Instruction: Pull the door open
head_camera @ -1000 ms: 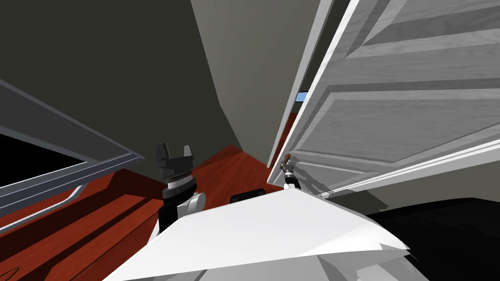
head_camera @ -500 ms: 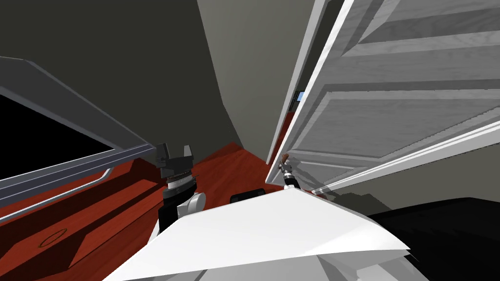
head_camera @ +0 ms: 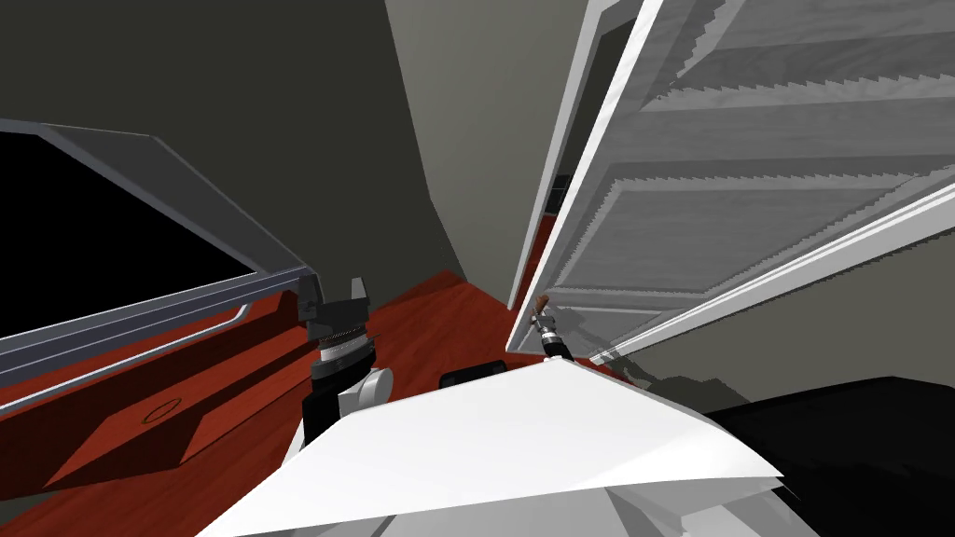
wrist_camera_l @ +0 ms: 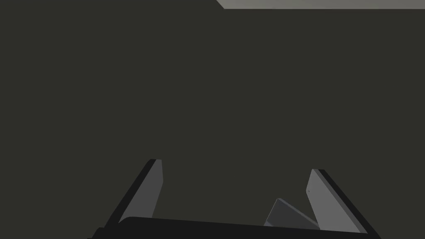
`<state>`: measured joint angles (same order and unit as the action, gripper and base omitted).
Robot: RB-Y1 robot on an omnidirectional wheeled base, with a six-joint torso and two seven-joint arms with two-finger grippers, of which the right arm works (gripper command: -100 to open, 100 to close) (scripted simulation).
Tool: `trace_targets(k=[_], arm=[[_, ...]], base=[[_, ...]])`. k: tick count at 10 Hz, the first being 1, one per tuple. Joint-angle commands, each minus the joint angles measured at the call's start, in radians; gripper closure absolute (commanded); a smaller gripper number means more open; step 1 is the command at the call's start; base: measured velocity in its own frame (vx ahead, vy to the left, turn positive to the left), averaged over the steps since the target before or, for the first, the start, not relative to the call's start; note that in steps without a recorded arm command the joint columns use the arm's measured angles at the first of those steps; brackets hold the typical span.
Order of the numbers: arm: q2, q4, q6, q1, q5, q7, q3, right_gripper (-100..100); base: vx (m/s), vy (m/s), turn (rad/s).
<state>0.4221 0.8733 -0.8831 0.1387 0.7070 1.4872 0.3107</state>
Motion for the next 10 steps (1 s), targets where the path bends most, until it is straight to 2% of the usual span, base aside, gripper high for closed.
trace_targets(k=[1, 7, 8, 9, 10], arm=[[0.009, 0.000, -0.012, 0.005, -0.007, 0.016, 0.015, 100], [0.064, 0.013, -0.060, 0.042, -0.040, 0.083, 0.083, 100], [0.070, 0.015, -0.066, 0.046, -0.044, 0.092, 0.092, 100], [0.067, 0.019, -0.060, 0.043, -0.040, 0.083, 0.083, 100], [0.077, 0.016, -0.074, 0.052, -0.048, 0.099, 0.098, 100]], base=[[-0.195, -0.039, 0.101], [-0.211, -0.025, 0.094], [-0.212, -0.040, 0.089], [-0.095, -0.017, 0.024], [-0.131, -0.027, 0.103]])
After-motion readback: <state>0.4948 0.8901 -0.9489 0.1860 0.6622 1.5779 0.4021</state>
